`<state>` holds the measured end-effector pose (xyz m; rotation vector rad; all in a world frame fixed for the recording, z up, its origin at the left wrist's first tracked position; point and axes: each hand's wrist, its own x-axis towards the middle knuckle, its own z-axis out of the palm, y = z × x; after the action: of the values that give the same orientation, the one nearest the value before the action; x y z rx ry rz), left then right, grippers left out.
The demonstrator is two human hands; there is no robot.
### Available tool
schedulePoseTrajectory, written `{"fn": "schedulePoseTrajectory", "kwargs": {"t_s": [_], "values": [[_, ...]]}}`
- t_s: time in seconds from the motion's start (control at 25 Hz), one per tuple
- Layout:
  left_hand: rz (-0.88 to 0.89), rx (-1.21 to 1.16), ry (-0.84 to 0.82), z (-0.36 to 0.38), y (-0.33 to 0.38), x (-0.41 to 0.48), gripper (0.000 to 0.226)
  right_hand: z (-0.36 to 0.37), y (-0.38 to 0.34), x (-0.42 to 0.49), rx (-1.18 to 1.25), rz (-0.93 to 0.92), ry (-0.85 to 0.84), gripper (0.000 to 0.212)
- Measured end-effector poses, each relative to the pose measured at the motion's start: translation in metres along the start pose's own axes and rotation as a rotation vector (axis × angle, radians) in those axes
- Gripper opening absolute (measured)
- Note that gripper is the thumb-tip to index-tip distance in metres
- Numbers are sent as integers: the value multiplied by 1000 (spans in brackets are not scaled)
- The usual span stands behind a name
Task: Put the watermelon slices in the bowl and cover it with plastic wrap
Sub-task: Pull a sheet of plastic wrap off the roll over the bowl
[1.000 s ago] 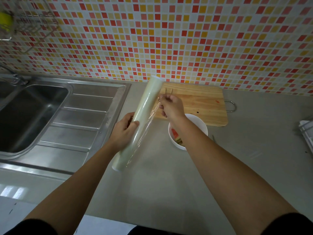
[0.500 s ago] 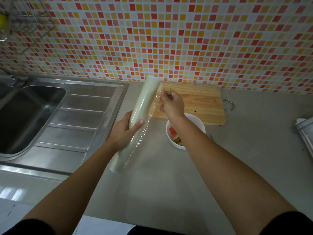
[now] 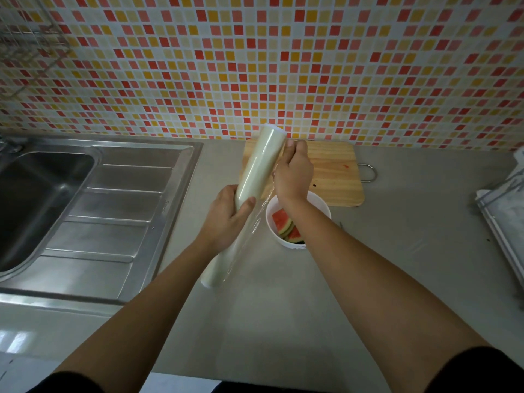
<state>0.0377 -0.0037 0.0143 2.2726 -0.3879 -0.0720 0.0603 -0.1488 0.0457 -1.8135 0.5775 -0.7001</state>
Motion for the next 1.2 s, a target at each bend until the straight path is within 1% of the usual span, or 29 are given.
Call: {"fn": "schedulePoseTrajectory", "kwargs": {"t_s": [0.08, 0.24, 0.36, 0.44, 0.52, 0.6, 0.68, 0.76, 0.84, 0.92, 0.96, 1.08, 1.12, 1.2], "values": [[-20, -20, 19, 7, 9, 2, 46, -6, 6, 3, -68, -26, 18, 27], [3, -29, 33, 7, 18, 3, 52, -15, 13, 6, -159, -53, 29, 18], [11, -1, 66, 6, 18, 6, 44, -16, 18, 7, -156, -45, 71, 23], [-31, -23, 35, 6, 20, 8, 36, -17, 22, 9, -155, -25, 99, 27], [-85, -97, -40, 8, 24, 8, 31, -24, 26, 11, -164, -24, 121, 28], [-98, -149, -70, 11, 31, 8, 34, -33, 30, 11, -162, -20, 139, 26], [-57, -127, -78, 9, 36, 10, 37, -34, 33, 11, -160, 4, 125, 23], [10, -70, -84, 6, 38, 13, 46, -35, 33, 9, -146, 30, 113, 23], [43, -34, -60, 3, 37, 18, 44, -36, 32, 10, -138, 31, 127, 26], [67, -24, -30, 3, 37, 22, 40, -36, 29, 9, -76, 47, 133, 27], [87, -21, -20, 3, 37, 24, 40, -35, 27, 9, -4, 81, 118, 29], [142, -12, -2, -1, 43, 32, 40, -31, 22, 2, 270, 236, 23, 47], [154, -13, 3, -4, 45, 36, 37, -29, 22, -2, 310, 279, -11, 51], [169, -19, 19, -12, 50, 44, 33, -23, 23, -14, 308, 347, -80, 57]]}}
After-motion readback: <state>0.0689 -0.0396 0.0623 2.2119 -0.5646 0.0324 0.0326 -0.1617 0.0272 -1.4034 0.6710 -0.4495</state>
